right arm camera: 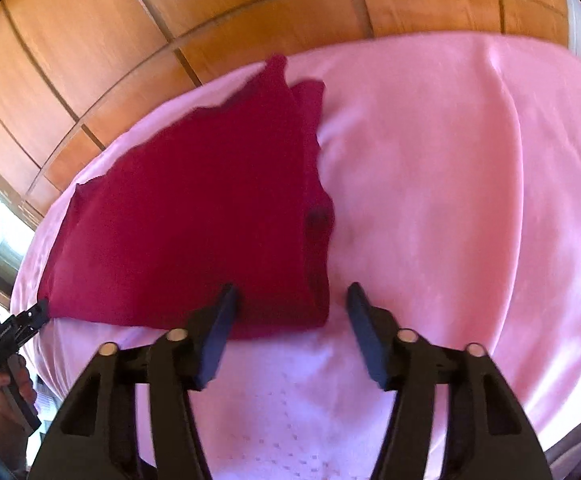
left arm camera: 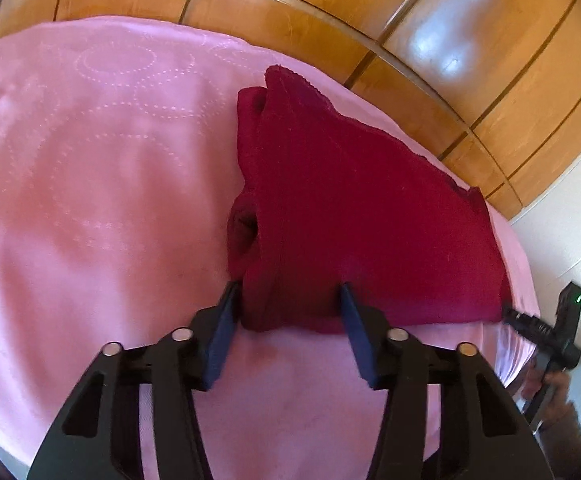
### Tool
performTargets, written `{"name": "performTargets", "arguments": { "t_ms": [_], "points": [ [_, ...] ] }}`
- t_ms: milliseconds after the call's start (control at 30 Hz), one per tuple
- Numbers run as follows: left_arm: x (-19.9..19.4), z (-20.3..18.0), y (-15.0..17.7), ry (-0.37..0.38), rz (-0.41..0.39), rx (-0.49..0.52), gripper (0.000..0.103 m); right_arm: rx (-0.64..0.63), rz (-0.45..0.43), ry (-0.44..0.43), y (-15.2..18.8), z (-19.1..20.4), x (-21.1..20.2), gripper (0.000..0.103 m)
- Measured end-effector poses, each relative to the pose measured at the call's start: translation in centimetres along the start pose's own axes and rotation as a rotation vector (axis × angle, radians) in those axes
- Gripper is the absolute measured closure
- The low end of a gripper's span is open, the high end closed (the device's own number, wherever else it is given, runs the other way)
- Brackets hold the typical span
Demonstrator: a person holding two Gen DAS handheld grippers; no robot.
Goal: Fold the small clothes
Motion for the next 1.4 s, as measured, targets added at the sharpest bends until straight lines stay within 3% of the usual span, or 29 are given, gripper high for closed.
{"name": "performTargets", "arguments": {
  "t_ms": [33,67,100,200,367,633,700,733,767,800,900,1000,1267,1400],
  "points": [
    [0.3,0.1,-0.2,0.014,0.010,-0.011,0.070,0.011,-0.004,-0.017,0.0,0.1,0.2,0.064],
    [0.4,0.2,-0.3,0.013,0.013,-0.013,0.078,0.007,-0.001,-0.027,0.0,0.0,0.1,0.081],
    [0.2,-0.1,-0.4,0.009,0.012,0.004,0.080,-0.004,-0.002,-0.028,-0.2,0.3,0.0,0.085],
    [-0.5,-1.1,-0.5,-0.009,0.009,0.050,0.084,-0.044,-0.018,-0.034,-0.7,1.1,-1.3,0.087],
    [-3.1,-2.3,0.3,0.026,0.005,0.063,0.086,-0.055,-0.038,-0.089,-0.3,0.2,-4.7,0.089],
    [-5.1,-2.3,4.7,-0.010,0.069,0.031,0.085,-0.097,0.071,-0.071,4.5,-0.6,-5.1,0.088],
    [-5.4,-2.3,4.4,-0.040,0.048,0.032,0.074,-0.083,0.071,-0.069,4.3,-0.7,-4.9,0.077],
    [-5.6,-2.4,4.3,-0.061,0.034,0.035,0.061,-0.074,0.066,-0.072,3.8,-0.7,-4.8,0.073],
    [-5.9,-2.5,4.0,-0.081,0.015,0.042,0.053,-0.071,0.049,-0.064,3.2,-0.7,-5.0,0.060],
    [-6.5,-2.6,3.3,-0.106,-0.018,0.058,0.052,-0.075,0.026,-0.043,2.5,-0.8,-5.2,0.049],
    [-7.6,-3.3,1.6,-0.130,-0.092,0.080,0.052,-0.096,-0.050,0.006,-0.2,0.2,-5.3,0.048],
    [-6.9,-3.9,-0.2,-0.120,-0.127,0.098,0.052,-0.113,-0.100,-0.007,-2.8,1.9,-4.8,0.050],
    [-0.7,-7.0,-1.3,-0.136,-0.060,0.217,0.052,-0.327,-0.059,-0.056,-7.4,10.7,2.0,0.051],
    [2.0,-5.7,-1.4,-0.197,-0.004,0.202,0.052,-0.329,-0.035,0.026,-9.7,10.5,6.6,0.058]
  ]
}}
Point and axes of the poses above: each gripper's, at about its wrist camera, not at the fingertips, and x roughly the way its jaws point, z to its left, y to its underside, the point moved 5 cm from there along x, roughly the way its jaws point, and after that the axes turned 12 degrees about y, right-handed, at the moved point
